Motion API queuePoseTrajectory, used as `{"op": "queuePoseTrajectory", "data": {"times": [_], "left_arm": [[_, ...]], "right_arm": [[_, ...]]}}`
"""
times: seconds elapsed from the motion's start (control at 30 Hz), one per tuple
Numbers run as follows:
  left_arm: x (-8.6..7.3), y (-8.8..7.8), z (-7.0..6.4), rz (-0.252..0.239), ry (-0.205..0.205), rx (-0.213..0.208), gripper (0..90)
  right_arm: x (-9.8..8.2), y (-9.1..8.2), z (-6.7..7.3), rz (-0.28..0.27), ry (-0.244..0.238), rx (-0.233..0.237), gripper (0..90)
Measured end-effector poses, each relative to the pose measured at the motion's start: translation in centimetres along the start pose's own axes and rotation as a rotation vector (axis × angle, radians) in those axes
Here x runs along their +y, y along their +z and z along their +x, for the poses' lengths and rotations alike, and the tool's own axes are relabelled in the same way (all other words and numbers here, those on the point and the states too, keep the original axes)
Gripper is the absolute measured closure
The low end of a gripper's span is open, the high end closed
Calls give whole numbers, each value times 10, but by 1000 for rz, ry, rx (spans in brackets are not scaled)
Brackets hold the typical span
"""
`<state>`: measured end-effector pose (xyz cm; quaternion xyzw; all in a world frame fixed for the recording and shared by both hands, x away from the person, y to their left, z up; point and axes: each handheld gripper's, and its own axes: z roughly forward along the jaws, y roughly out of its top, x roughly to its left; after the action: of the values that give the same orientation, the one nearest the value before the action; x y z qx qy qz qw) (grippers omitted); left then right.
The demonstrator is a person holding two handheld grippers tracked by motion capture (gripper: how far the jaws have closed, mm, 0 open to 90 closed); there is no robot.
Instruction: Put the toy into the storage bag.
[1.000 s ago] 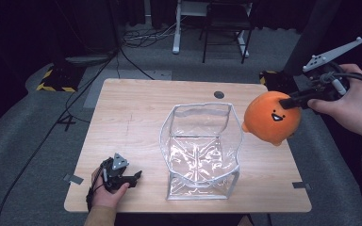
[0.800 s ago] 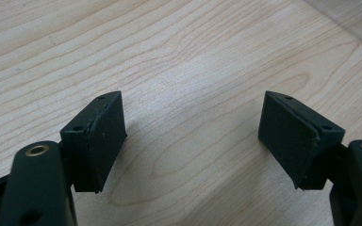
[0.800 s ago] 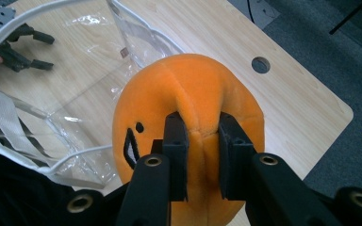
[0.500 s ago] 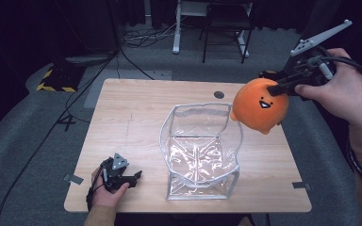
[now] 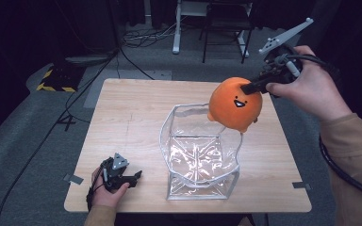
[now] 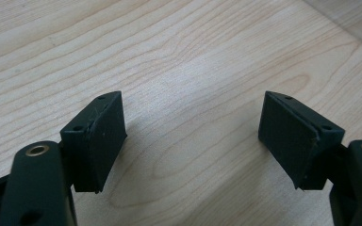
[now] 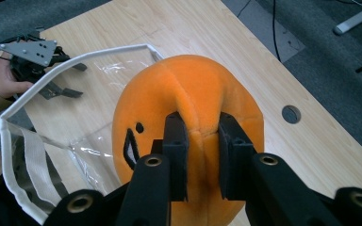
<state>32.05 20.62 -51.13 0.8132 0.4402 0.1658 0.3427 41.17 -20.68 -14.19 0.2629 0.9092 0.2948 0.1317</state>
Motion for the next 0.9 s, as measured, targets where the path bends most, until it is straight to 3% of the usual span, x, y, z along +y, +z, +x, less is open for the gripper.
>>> {"op": "queuePoseTrajectory", "data": {"times": [0.43, 0.9], "left_arm": [[0, 0, 0, 1, 2, 0, 238], [0, 0, 0, -3, 3, 2, 238]], "right_arm": [[16, 41, 18, 10, -46, 68, 766], [19, 94, 32, 32, -79, 128, 764]]}}
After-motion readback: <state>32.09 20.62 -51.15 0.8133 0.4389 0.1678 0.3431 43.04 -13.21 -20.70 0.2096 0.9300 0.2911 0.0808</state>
